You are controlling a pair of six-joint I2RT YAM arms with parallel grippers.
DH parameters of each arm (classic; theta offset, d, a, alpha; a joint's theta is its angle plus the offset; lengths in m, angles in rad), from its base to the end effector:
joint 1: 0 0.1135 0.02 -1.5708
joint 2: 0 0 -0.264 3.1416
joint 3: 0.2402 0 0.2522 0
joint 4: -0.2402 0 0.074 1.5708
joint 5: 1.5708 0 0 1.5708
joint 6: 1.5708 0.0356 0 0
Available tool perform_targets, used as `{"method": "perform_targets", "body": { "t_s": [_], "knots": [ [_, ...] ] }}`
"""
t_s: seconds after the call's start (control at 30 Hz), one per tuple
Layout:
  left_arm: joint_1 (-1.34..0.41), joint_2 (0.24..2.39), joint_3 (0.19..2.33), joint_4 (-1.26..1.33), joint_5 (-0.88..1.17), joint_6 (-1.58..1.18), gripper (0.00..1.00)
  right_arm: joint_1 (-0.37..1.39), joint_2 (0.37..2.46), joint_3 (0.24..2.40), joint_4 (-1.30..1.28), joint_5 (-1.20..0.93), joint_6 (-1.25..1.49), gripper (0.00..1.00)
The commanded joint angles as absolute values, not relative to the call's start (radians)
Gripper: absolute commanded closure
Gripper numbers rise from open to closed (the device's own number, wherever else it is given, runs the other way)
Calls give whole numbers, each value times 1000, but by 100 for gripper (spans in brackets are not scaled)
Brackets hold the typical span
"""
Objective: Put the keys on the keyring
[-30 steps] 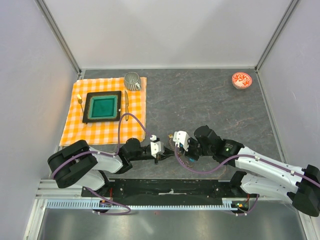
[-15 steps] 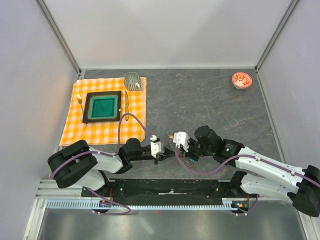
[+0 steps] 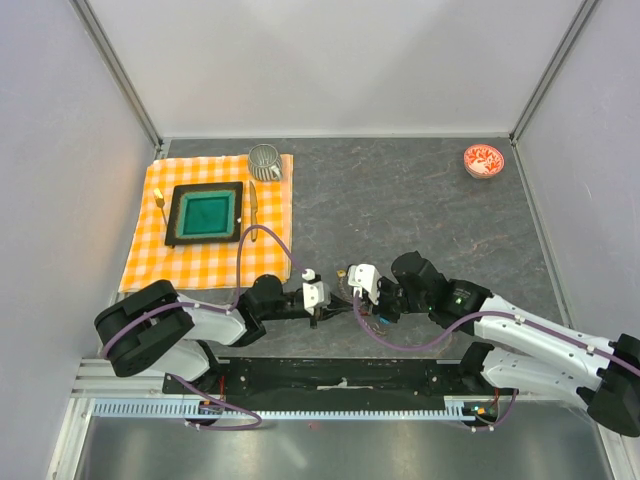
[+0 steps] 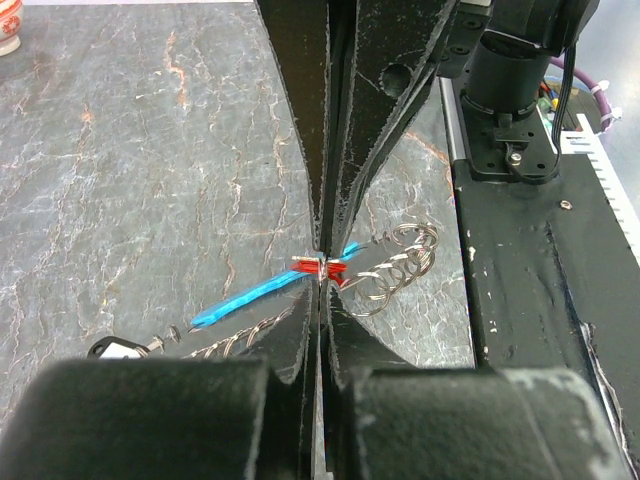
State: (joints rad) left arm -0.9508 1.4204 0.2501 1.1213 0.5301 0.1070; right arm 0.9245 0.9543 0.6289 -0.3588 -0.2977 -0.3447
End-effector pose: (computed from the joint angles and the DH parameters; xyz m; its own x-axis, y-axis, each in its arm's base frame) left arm 0.1223 -0.2024 0.1672 0.0780 0.0493 -0.9957 0.9930 0.0855 0.0820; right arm 0.1135 0.1678 0.2392 -0.0541 -0.6081 -0.7920 -0.9758 0.2006 -0.0874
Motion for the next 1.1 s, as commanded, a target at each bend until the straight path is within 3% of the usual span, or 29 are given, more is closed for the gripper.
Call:
{"method": "perform_targets", "body": {
  "t_s": [0.0,1.07],
  "knots": [
    [-956,1402,279,1115,520,156,98,923,928,664,-327,-305,-353,100],
    [-956,1414,333,1012,428,104,98,930,982,690,-371,-321,-377,100]
  ]
}}
